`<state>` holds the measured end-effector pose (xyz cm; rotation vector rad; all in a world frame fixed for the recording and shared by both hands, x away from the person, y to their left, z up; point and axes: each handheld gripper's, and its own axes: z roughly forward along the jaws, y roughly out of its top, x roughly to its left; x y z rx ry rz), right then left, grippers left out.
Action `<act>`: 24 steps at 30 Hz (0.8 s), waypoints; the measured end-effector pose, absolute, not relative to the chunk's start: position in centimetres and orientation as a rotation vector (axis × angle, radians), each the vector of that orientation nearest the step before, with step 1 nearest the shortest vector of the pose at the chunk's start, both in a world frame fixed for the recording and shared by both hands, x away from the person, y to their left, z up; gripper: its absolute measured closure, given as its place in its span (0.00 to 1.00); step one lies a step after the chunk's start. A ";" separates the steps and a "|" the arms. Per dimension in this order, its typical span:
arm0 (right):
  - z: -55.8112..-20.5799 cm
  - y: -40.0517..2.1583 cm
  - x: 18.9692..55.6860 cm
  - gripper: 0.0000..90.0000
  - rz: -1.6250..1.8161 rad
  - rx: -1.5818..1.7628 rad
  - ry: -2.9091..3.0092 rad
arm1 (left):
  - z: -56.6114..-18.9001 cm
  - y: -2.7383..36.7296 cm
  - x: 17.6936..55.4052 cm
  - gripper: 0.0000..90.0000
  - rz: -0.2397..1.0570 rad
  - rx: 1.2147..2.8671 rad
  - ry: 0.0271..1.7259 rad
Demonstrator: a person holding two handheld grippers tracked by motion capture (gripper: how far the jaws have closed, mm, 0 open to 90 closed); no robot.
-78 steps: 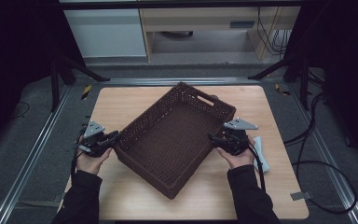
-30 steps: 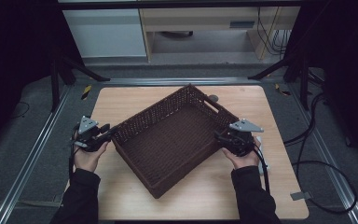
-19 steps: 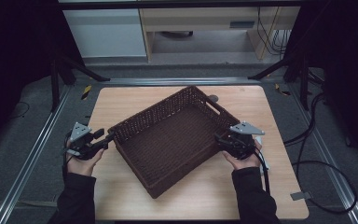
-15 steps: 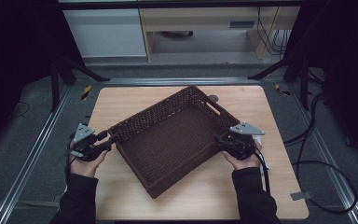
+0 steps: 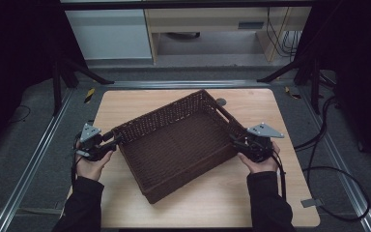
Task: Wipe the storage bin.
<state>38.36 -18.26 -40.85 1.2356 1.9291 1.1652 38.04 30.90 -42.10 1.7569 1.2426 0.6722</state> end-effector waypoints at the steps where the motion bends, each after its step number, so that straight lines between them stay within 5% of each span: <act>1: -40.8 -18.5 38.4 0.44 1.161 1.236 1.920 | -42.1 30.9 38.1 0.63 0.675 1.760 1.239; 9: -41.8 -20.3 39.7 0.49 1.079 1.280 1.885 | -41.8 30.9 38.1 0.63 0.677 1.758 1.240; 13: -41.9 -20.3 39.8 0.65 1.125 1.288 1.922 | -41.4 30.6 36.9 0.60 0.641 1.757 1.218; 24: -41.1 -19.6 38.0 0.63 1.085 1.253 2.014 | -42.2 30.0 36.7 0.58 0.618 1.796 1.210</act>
